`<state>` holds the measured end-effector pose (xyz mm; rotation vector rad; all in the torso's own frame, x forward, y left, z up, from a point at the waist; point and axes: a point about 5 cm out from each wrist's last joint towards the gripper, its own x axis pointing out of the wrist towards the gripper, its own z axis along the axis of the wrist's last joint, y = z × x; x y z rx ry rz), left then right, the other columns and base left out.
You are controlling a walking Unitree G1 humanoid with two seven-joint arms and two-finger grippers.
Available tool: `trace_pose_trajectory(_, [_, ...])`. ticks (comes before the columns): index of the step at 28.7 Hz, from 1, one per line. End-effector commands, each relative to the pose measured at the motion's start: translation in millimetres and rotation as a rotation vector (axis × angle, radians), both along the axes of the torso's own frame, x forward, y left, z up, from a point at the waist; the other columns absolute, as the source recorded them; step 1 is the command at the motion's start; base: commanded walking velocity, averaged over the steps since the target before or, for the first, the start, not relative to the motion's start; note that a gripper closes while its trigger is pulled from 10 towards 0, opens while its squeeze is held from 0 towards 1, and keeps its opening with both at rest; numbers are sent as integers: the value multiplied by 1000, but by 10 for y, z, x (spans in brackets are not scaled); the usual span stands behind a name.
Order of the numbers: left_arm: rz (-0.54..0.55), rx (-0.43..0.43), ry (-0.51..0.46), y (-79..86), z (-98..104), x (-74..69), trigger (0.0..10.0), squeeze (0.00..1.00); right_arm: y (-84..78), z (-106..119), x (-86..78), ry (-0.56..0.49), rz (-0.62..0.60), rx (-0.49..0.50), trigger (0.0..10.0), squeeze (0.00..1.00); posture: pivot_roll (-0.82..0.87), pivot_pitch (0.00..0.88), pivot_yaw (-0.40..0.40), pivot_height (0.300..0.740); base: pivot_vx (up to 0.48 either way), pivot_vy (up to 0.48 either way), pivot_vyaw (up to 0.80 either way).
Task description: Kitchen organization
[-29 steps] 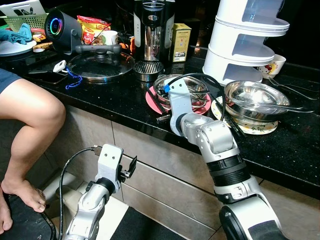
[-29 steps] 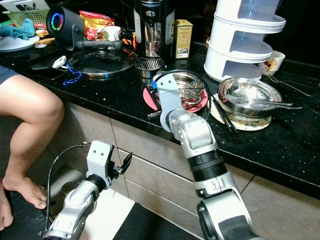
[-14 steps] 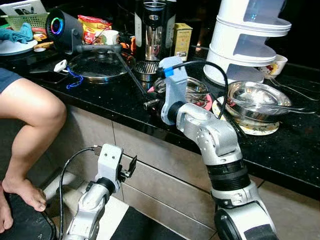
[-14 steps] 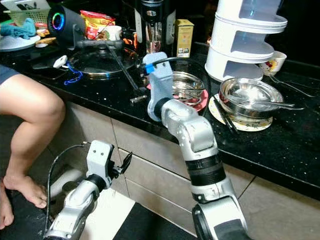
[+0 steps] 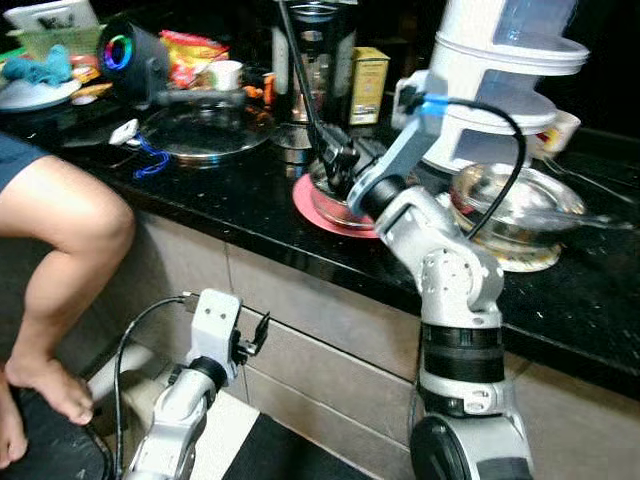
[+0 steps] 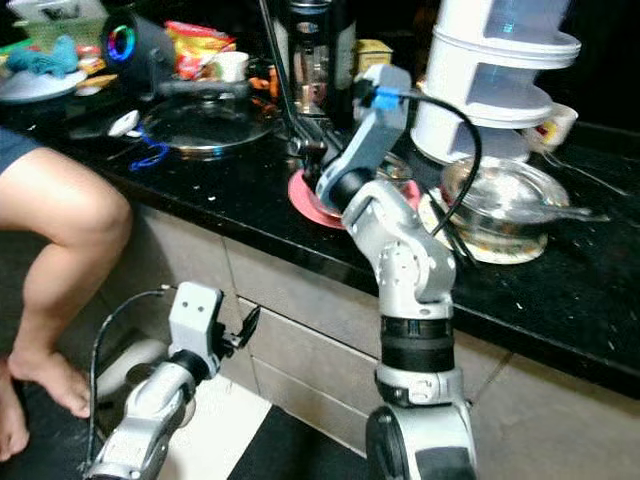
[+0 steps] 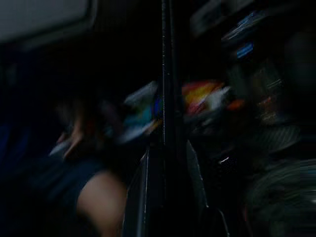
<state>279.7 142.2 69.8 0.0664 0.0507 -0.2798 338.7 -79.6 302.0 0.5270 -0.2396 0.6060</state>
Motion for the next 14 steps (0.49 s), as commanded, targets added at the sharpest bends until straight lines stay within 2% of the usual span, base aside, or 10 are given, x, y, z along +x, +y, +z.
trace_pose_trajectory(1, [-36,-12,-16,-47,46,7,10000,0,-88,71,-17,-35,-31,36,10000,0,-20,0,-30,740,0,0,-788])
trace_pose_trajectory(3, [-95,-51,-38,-95,86,-25,10000,0,-144,82,-18,-45,-53,64,10000,0,-20,0,-30,740,0,0,-788])
trace_pose_trajectory(12, [-186,-48,-59,-195,120,-74,10000,0,-240,95,8,-44,-103,125,10000,0,-19,0,-28,740,0,0,-788])
trace_pose_trajectory(14, [-306,-73,-43,-304,133,-151,10000,0,-288,82,36,-31,-138,124,10000,0,-22,0,-26,740,0,0,-788])
